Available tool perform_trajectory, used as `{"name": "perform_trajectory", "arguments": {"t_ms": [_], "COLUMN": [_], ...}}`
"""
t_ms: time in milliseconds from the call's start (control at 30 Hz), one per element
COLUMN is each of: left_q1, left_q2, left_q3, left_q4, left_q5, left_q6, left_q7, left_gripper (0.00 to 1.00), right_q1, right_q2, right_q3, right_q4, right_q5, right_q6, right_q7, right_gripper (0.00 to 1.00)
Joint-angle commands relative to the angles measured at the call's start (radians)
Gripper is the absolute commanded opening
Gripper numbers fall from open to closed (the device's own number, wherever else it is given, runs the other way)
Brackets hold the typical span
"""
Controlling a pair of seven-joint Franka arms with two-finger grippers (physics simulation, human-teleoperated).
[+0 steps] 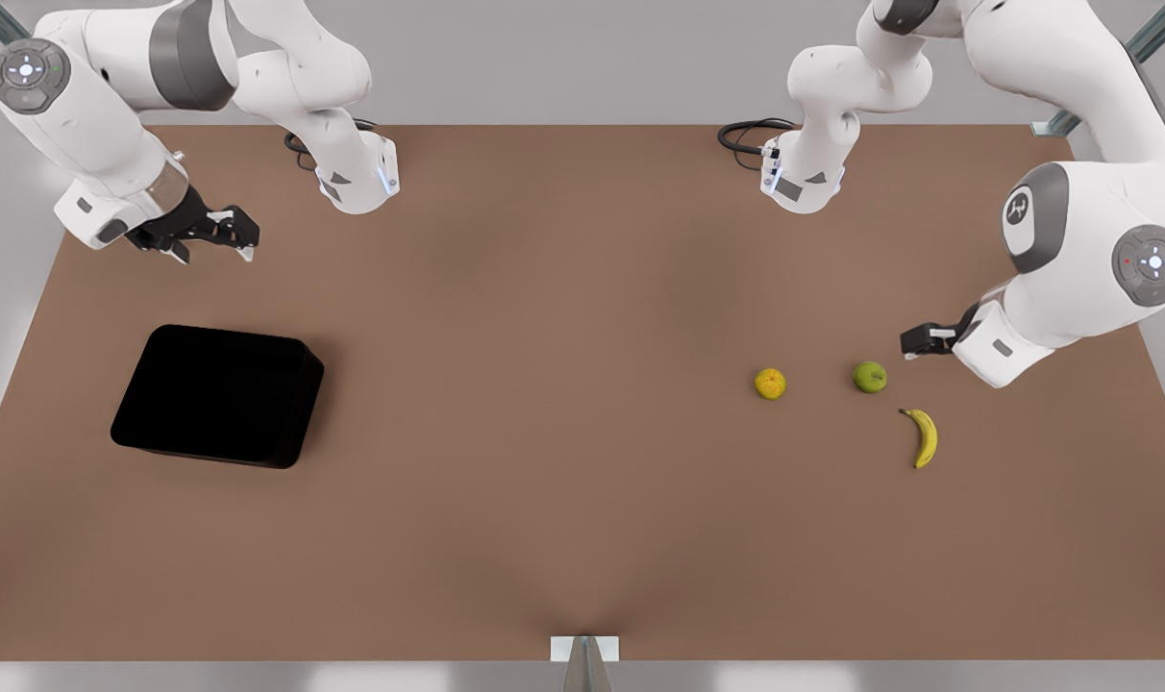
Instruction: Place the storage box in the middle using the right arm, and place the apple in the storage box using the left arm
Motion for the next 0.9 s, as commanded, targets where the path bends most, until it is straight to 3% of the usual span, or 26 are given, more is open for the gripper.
{"name": "perform_trajectory", "arguments": {"t_ms": [0, 133, 200, 267, 367, 433, 567, 767, 867], "left_q1": [0.001, 0.004, 0.014, 0.064, 0.119, 0.126, 0.118, 0.116, 0.116], "left_q2": [-0.002, 0.003, 0.028, 0.103, 0.152, 0.127, 0.046, 0.051, 0.044], "left_q3": [0.001, 0.01, 0.026, 0.032, 0.056, 0.13, 0.125, 0.125, 0.154], "left_q4": [0.0, -0.006, -0.047, -0.051, -0.139, -0.267, -0.486, -0.61, -0.667], "left_q5": [-0.002, 0.0, -0.072, -0.207, -0.431, -0.617, -0.832, -0.905, -0.919], "left_q6": [-0.001, -0.053, -0.092, -0.078, 0.108, 0.163, 0.315, 0.364, 0.362], "left_q7": [0.0, -0.064, -0.454, -0.644, -1.13, -1.152, -1.14, -1.019, -0.946], "left_gripper": [1.0, 1.0, 1.0, 1.0, 1.0, 1.0, 1.0, 1.0, 1.0], "right_q1": [0.001, -0.018, -0.022, -0.024, -0.076, -0.148, -0.321, -0.398, -0.413], "right_q2": [-0.001, 0.026, 0.095, 0.178, 0.315, 0.365, 0.47, 0.644, 0.681], "right_q3": [0.0, -0.029, -0.222, -0.279, -0.279, -0.279, -0.278, -0.273, -0.273], "right_q4": [0.0, 0.008, 0.009, 0.016, 0.003, -0.024, -0.066, -0.06, -0.083], "right_q5": [0.0, 0.0, -0.002, -0.002, 0.032, 0.038, 0.041, 0.124, 0.152], "right_q6": [-0.001, 0.03, 0.102, 0.143, 0.205, 0.278, 0.433, 0.631, 0.643], "right_q7": [0.0, -0.014, -0.179, -0.224, -0.238, -0.305, -0.494, -0.658, -0.69], "right_gripper": [1.0, 1.0, 1.0, 1.0, 1.0, 1.0, 1.0, 0.98, 0.97]}}
